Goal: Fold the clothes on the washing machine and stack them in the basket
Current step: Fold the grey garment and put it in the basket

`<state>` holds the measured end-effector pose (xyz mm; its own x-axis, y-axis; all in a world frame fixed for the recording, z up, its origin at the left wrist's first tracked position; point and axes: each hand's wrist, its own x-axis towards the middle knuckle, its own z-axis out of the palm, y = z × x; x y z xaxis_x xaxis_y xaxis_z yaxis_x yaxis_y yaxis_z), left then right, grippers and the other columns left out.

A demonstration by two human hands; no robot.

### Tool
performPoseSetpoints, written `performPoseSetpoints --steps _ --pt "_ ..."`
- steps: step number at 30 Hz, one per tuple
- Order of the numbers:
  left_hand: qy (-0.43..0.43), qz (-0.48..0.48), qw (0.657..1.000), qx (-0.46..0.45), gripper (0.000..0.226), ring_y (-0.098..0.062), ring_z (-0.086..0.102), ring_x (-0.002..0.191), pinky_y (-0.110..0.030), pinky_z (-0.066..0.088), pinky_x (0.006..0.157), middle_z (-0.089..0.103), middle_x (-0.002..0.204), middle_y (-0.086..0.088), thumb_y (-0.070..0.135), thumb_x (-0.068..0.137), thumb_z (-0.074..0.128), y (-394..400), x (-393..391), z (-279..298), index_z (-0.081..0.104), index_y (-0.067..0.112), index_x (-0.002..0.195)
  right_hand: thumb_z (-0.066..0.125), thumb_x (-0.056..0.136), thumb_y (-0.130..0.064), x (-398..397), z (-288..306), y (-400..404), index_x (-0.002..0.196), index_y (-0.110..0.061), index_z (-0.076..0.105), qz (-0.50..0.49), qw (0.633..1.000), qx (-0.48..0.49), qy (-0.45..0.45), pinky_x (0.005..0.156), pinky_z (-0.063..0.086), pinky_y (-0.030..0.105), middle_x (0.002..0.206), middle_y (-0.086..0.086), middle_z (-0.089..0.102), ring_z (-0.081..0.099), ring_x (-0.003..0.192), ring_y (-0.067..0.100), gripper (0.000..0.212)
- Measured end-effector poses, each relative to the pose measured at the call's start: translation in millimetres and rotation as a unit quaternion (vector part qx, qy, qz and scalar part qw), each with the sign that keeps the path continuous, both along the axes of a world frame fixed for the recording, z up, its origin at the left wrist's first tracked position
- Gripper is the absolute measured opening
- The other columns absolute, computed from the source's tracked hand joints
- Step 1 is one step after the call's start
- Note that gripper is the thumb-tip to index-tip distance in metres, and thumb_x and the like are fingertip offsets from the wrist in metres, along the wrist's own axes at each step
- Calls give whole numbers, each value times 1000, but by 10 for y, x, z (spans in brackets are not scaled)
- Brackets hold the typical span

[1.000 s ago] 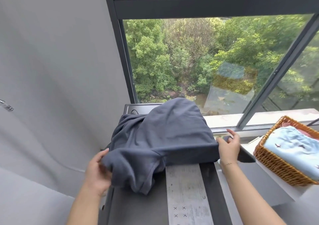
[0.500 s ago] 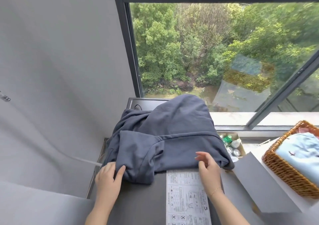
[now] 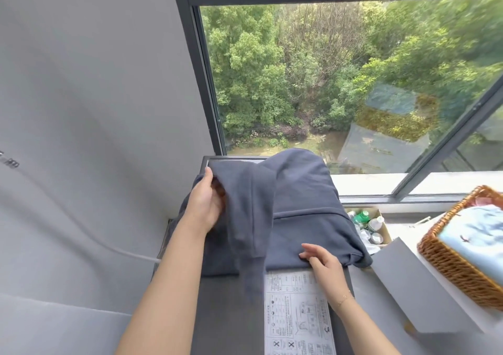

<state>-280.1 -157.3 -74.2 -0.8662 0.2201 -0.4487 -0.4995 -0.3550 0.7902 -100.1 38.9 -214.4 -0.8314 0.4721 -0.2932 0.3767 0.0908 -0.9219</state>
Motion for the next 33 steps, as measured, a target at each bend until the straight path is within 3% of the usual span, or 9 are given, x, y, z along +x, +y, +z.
performPoseSetpoints --steps 6,9,12,15,18,20,23,28,33 --pt "59 51 944 -322 22 -25 59 112 -34 43 94 63 117 -8 12 95 55 -751 237 -839 58 11 117 45 100 -15 -2 70 -101 103 -22 66 -30 999 -19 -4 93 46 26 97 -3 70 62 100 12 22" --pt "-14 100 922 -375 37 -29 58 113 -34 41 98 61 121 -18 4 85 67 -1148 576 -1274 56 1 119 52 96 -39 -65 83 -208 103 -30 63 -15 998 49 -47 98 38 32 100 -13 65 53 107 14 16" --pt "-53 94 918 -381 52 -20 56 104 -32 41 93 59 111 -5 19 79 76 -1269 852 -1453 54 4 123 57 86 -59 -220 139 -338 97 -33 56 60 966 192 -162 95 29 31 89 -13 61 44 97 12 29" --pt "-32 87 929 -359 53 -21 55 112 -31 42 97 54 122 -2 27 81 76 -1278 822 -1538 52 10 124 60 84 -58 -334 100 -410 83 -25 52 69 947 246 -197 92 28 35 82 -6 63 50 93 18 34" --pt "-12 84 928 -362 48 -20 54 106 -32 45 95 50 121 -5 34 79 76 -1284 637 -1545 55 11 115 67 85 -39 -343 37 -392 77 -17 54 -77 988 68 -116 87 37 36 72 -4 59 53 85 22 27" --pt "-10 88 937 -337 32 -18 54 94 -27 46 80 55 107 -5 24 85 73 -1270 567 -1529 55 9 106 68 87 -23 -328 84 -370 84 -14 58 -182 981 -59 -22 80 42 30 81 -1 61 53 88 18 13" --pt "28 67 945 -319 28 -18 53 82 -27 42 68 58 87 -4 21 86 72 -1337 572 -1515 56 1 95 62 92 -14 -352 136 -308 107 -12 58 -248 959 -134 15 92 44 29 106 2 61 54 100 15 16" --pt "136 37 866 -480 35 -24 43 63 -34 34 58 50 67 -5 23 82 75 -1626 561 -1333 43 10 74 53 98 -19 -378 126 -176 114 -11 54 -318 933 -169 -1 90 40 29 113 6 57 52 104 18 18" --pt "146 117 769 -611 19 -40 56 79 -44 43 67 60 81 -19 20 87 68 -1790 565 -1170 56 7 81 57 95 -15 -322 223 -81 125 -3 55 -485 858 -160 51 81 45 22 115 7 57 52 100 14 33"
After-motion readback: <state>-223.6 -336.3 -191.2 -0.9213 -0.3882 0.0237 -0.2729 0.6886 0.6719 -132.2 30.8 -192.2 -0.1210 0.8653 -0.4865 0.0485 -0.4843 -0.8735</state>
